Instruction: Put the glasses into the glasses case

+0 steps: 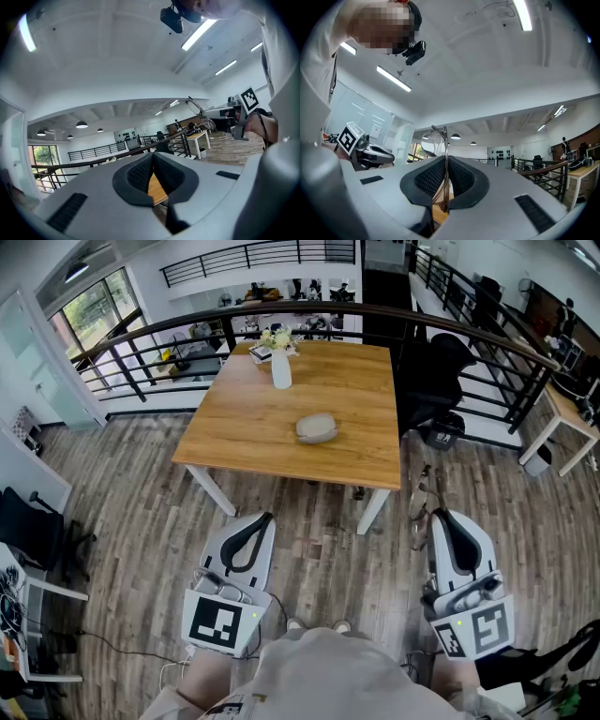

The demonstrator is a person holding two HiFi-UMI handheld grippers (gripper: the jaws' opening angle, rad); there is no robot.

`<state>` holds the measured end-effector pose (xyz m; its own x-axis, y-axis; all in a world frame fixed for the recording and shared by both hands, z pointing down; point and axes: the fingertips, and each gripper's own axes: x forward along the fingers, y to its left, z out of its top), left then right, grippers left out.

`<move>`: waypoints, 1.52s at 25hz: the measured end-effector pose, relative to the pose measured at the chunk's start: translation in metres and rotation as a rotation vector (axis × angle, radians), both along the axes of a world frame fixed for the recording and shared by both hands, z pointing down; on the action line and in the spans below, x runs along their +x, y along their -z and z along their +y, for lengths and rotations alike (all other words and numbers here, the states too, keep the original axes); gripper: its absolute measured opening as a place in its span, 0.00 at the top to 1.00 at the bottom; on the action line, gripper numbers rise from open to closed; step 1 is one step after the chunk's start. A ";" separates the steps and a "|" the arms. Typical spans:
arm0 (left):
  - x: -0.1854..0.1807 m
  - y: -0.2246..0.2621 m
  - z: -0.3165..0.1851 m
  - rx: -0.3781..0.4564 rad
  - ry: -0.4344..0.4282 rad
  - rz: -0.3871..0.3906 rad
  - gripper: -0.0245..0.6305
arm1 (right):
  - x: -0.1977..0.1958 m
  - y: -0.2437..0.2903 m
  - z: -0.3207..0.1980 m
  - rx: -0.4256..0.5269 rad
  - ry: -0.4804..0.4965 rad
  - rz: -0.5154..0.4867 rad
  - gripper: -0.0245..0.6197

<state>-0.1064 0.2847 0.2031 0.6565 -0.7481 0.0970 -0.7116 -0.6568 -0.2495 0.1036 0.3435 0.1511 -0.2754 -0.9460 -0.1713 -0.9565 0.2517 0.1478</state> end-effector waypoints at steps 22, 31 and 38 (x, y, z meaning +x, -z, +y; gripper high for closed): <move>0.054 0.001 0.029 0.007 0.012 -0.026 0.94 | 0.058 -0.013 0.027 -0.013 0.041 -0.046 0.89; 0.069 -0.002 0.031 0.006 0.012 -0.044 0.94 | 0.077 -0.023 0.031 -0.030 0.032 -0.054 0.89; 0.071 -0.004 0.031 0.055 -0.007 -0.059 0.94 | 0.068 -0.039 0.023 -0.026 0.052 -0.068 0.89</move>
<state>-0.0357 0.3153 0.2072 0.6560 -0.7488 0.0946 -0.6899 -0.6457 -0.3272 0.1720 0.3667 0.1904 -0.3129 -0.9350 -0.1669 -0.9496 0.3043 0.0756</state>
